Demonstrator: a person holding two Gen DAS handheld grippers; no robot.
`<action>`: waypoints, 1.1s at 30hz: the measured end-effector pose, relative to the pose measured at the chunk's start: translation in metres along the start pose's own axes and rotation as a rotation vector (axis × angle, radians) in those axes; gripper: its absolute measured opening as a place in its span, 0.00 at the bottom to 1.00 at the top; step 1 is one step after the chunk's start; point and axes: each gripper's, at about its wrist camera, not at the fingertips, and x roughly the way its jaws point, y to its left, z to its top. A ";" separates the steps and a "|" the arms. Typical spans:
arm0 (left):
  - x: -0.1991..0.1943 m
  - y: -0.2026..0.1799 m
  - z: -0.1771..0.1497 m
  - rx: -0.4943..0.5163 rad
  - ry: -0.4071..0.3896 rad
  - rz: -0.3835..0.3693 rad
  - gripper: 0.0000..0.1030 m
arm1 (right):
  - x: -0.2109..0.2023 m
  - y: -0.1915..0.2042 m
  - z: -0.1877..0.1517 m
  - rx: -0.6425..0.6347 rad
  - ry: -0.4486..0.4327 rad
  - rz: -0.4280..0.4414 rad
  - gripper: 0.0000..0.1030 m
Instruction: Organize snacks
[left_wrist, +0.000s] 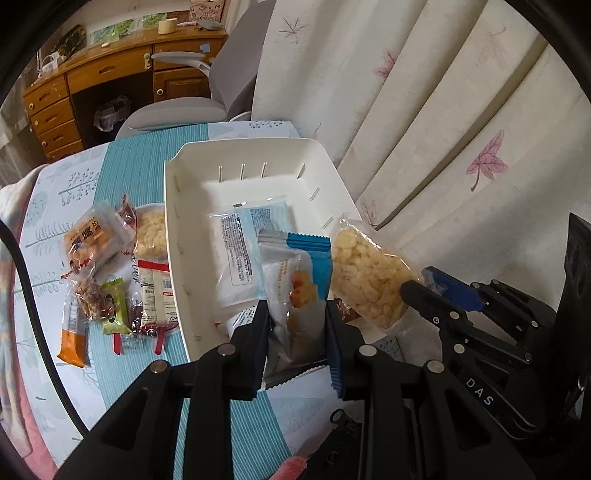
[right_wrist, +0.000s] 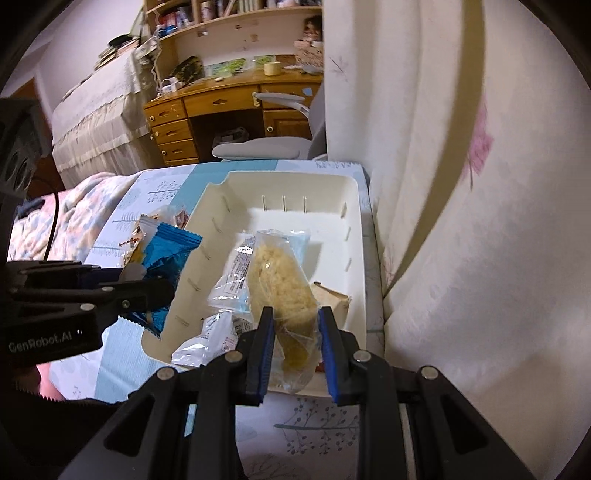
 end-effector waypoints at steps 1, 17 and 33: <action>0.001 -0.001 0.000 -0.002 0.000 0.008 0.33 | 0.001 -0.002 0.000 0.013 0.003 0.008 0.25; -0.007 0.043 -0.020 -0.113 0.058 0.119 0.51 | 0.018 0.004 -0.004 0.113 0.067 0.131 0.47; -0.045 0.127 -0.056 -0.129 0.143 0.206 0.51 | 0.036 0.080 -0.004 0.221 0.131 0.239 0.47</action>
